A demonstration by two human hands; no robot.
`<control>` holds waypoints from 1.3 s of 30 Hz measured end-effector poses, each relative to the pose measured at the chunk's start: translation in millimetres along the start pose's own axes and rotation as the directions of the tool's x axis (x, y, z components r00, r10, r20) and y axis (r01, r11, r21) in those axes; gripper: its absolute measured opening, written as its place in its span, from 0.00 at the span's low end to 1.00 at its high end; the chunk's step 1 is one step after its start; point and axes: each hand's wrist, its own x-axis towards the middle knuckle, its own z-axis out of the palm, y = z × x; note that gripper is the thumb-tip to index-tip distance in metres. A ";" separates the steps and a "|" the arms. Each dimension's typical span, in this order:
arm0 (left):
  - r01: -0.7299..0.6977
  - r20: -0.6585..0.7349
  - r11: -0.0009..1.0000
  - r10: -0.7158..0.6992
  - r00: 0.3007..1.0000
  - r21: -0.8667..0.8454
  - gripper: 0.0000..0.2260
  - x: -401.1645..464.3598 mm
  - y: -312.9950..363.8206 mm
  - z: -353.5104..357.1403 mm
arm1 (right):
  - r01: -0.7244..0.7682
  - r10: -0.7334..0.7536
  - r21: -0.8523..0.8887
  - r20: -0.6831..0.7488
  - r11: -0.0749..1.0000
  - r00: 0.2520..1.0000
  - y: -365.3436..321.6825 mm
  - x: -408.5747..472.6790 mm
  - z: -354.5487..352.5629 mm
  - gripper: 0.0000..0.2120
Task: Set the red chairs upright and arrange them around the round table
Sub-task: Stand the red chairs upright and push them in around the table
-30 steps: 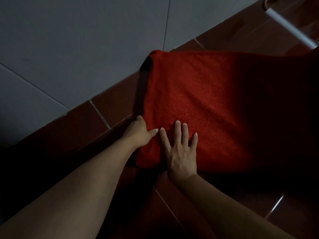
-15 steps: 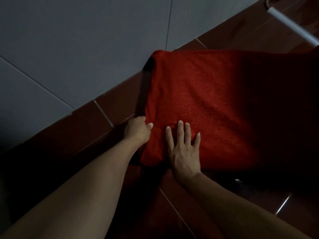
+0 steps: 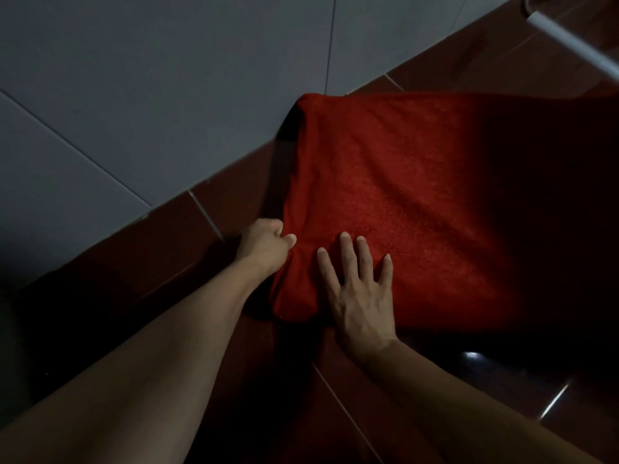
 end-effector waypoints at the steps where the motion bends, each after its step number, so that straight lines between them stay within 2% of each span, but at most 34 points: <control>1: 0.002 0.008 1.000 -0.002 1.000 -0.008 0.20 -1.6 0.3 -0.5 | -0.011 0.010 -0.030 -0.034 0.999 0.999 -0.5 -1.8 1.6 0.48; 5: -0.009 0.020 1.000 0.009 1.000 -0.007 0.21 -14.0 4.7 -4.5 | -0.036 0.027 -0.062 -0.139 0.997 0.990 -1.4 -8.8 10.2 0.55; 10: -0.064 0.009 0.998 0.064 0.998 0.016 0.21 -29.8 15.7 -16.7 | -0.057 0.047 -0.036 -0.214 0.998 0.976 -3.6 -18.4 -0.5 0.46; 14: -0.108 0.004 0.994 0.108 0.994 0.024 0.22 -43.8 34.1 -34.2 | -0.071 0.064 -0.013 -0.274 0.997 0.960 -0.8 -28.7 -19.0 0.44; 19: -0.125 -0.016 0.990 0.126 0.992 0.061 0.21 -74.8 72.2 -62.4 | -0.062 0.066 0.022 -0.302 0.998 0.951 8.2 -45.9 -63.5 0.45; 25: -0.198 -0.035 0.953 0.212 0.977 0.230 0.20 -140.8 152.6 -115.3 | -0.078 0.089 0.046 -0.318 0.996 0.944 29.1 -85.7 -153.4 0.47; 28: -0.271 -0.059 0.912 0.303 0.951 0.306 0.19 -179.7 199.1 -137.8 | -0.090 0.112 0.083 -0.316 0.992 0.942 44.2 -111.5 -206.4 0.49; 31: -0.387 -0.091 0.880 0.424 0.901 0.276 0.15 -217.0 237.2 -157.7 | -0.088 0.126 0.133 -0.313 0.987 0.941 63.0 -139.1 -253.5 0.50; 34: -0.563 0.009 0.776 0.585 0.811 0.284 0.04 -251.4 274.3 -179.8 | -0.097 0.147 0.179 -0.293 0.979 0.945 86.4 -166.5 -300.5 0.55; 37: -0.670 0.142 0.655 0.670 0.729 0.350 0.23 -270.3 304.2 -193.7 | -0.115 0.172 0.210 -0.277 0.971 0.945 109.2 -189.1 -338.0 0.56; 39: -0.715 0.240 0.525 0.702 0.670 0.462 0.33 -279.6 324.5 -198.3 | -0.116 0.181 0.234 -0.279 0.965 0.943 123.1 -204.6 -359.5 0.54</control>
